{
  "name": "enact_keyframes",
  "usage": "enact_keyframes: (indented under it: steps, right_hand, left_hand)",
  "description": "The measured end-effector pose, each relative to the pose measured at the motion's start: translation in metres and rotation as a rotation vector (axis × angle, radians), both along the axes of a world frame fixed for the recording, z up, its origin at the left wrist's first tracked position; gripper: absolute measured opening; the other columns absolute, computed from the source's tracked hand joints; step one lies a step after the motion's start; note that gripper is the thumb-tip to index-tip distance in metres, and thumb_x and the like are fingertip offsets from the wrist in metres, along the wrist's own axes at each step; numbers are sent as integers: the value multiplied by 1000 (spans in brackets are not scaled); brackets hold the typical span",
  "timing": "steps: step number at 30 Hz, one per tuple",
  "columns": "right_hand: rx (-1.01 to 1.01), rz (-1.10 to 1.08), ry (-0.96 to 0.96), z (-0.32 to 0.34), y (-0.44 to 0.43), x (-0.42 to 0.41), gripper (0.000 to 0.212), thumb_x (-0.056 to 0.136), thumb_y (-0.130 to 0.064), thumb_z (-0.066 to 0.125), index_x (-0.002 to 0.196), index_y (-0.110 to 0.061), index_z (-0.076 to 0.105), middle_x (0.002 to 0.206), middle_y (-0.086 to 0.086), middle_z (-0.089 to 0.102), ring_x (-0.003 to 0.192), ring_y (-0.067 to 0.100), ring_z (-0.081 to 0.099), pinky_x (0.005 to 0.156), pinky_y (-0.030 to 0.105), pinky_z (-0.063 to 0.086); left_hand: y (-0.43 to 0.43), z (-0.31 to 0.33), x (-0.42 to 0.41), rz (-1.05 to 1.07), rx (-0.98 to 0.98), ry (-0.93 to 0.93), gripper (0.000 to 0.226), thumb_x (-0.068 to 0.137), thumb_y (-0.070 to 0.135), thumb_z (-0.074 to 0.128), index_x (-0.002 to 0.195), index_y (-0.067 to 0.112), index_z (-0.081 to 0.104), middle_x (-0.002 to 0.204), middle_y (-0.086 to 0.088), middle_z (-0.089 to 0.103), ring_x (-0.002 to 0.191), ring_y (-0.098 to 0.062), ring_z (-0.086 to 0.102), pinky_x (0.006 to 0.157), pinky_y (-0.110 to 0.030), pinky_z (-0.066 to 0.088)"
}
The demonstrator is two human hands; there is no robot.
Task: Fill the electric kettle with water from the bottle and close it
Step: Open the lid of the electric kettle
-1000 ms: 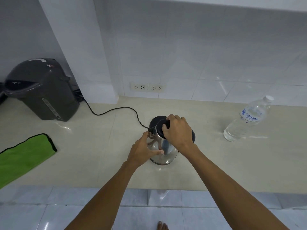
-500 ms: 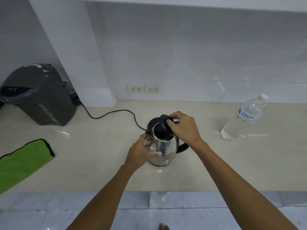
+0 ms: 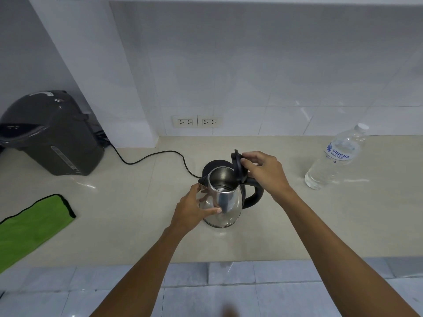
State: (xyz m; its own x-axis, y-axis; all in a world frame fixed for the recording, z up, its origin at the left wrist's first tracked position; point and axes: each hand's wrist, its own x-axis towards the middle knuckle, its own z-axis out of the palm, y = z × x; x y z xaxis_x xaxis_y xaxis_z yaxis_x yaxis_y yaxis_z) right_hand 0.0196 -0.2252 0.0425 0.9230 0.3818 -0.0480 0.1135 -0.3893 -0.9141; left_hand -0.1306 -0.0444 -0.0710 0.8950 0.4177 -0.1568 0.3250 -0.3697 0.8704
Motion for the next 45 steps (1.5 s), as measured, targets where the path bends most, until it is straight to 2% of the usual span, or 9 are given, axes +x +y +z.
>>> enact_keyframes:
  steps: [3,9,13,19,21,25,30,36,45]
  right_hand:
    - [43,2,18,-3,-5,2,20,94,-30,70,112,-28,78,105,-13,77,93,6,74,91,32,62]
    - [187,-8,125,-12,-19,6,19,95,-23,69,112,-22,79,104,-2,80,98,16,76,88,34,63]
    - [287,-36,200,-13,-26,4,17,96,-19,70,111,-16,79,100,2,81,97,20,77,87,33,63]
    - [385,-78,295,-15,-33,1,17,93,-18,74,108,-10,79,97,9,81,93,20,78,90,32,61]
    - [415,-91,320,-16,-35,0,17,93,-18,75,106,-9,79,100,13,80,96,23,78,90,30,61]
    - [465,-101,362,-19,-39,0,17,94,-15,73,106,-4,78,104,16,79,101,27,77,84,24,61]
    - [516,-127,415,-28,-46,1,17,97,-7,66,108,1,76,106,15,79,102,28,77,93,30,60]
    - [575,-168,483,-37,-51,2,19,97,0,63,110,4,75,109,19,78,103,28,77,86,24,61]
    - [649,-187,574,-47,-53,2,22,99,-1,61,117,2,74,113,16,78,106,26,76,91,30,61]
  left_hand:
    - [-1,1,-1,5,1,-7,85,66,39,102,131,41,48,116,44,50,118,-9,65,110,-43,55]
    - [-1,0,-2,13,-17,-13,86,64,41,102,132,44,48,118,43,53,124,-14,68,110,-44,56]
    - [-2,1,-2,20,-14,-9,87,66,40,102,133,41,48,123,33,55,126,-14,67,109,-42,56]
    - [-4,3,-3,25,-12,4,83,69,36,101,132,40,47,119,42,51,116,-4,62,100,-26,51]
    - [-4,4,-4,30,-14,4,82,69,36,101,131,40,47,120,39,53,115,-4,62,98,-23,48]
    - [-4,3,-3,33,-20,10,83,69,36,101,132,41,47,122,34,55,117,-5,62,99,-25,50]
    - [-4,2,-3,32,-8,12,89,69,38,101,141,33,49,131,22,56,120,-7,62,105,-31,52]
    - [-5,3,-3,32,-24,12,91,70,35,100,145,29,49,132,21,57,123,-8,63,101,-26,50]
    - [-4,1,-2,30,-16,22,92,70,38,100,145,29,49,136,20,56,133,-16,64,109,-36,53]
